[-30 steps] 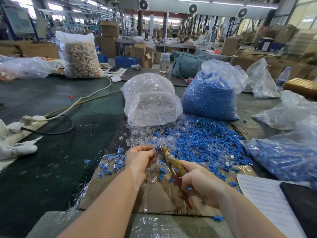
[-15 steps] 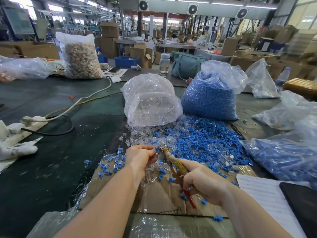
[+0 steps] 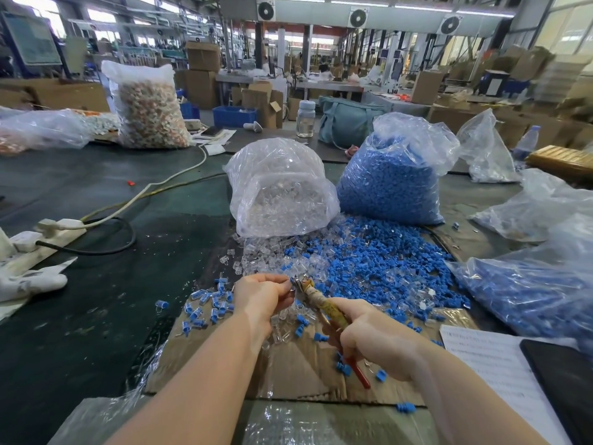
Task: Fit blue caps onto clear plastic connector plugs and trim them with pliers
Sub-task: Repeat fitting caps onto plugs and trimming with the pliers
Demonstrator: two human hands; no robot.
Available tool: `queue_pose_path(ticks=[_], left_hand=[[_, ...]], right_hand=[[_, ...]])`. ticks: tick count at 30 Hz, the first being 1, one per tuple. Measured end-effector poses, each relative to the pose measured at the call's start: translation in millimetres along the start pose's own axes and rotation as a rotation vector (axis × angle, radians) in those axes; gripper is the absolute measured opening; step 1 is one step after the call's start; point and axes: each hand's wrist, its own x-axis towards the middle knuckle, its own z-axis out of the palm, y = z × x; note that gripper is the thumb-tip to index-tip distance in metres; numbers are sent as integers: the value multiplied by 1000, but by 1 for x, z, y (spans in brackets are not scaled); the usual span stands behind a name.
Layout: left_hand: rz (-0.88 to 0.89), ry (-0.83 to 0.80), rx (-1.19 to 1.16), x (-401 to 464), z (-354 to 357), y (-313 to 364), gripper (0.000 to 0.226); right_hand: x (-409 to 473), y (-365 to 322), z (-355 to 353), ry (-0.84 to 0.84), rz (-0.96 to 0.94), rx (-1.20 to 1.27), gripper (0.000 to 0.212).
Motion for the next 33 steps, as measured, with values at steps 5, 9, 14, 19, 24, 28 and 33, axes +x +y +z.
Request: queue_pose_path(ticks=[5,9,14,19,24,28,33], left_hand=[[-3,0,-14,-4,1,-1,14],[-11,6,-16,-6,1,-5,14],[-10,19,-27,-8,2,-8,14],[15,51,-66,-9,0,-7,11],[32,65,-104,-10,-7,-11,14],[48,12,-62,-14,-6,-15,16],[81,-26,-2,-19,-6,-21,16]], right_hand=[[1,1,1,45,-1,-73,36],[0,2,1,56,-10,-100,39],[-1,4,5,71,-28,-51,44],[-3,7,6,95,-8,202,62],[16,28,-1,406,-10,-19,71],[26,45,-10,627,97,-436,70],[31,56,-13,689,165,-687,70]])
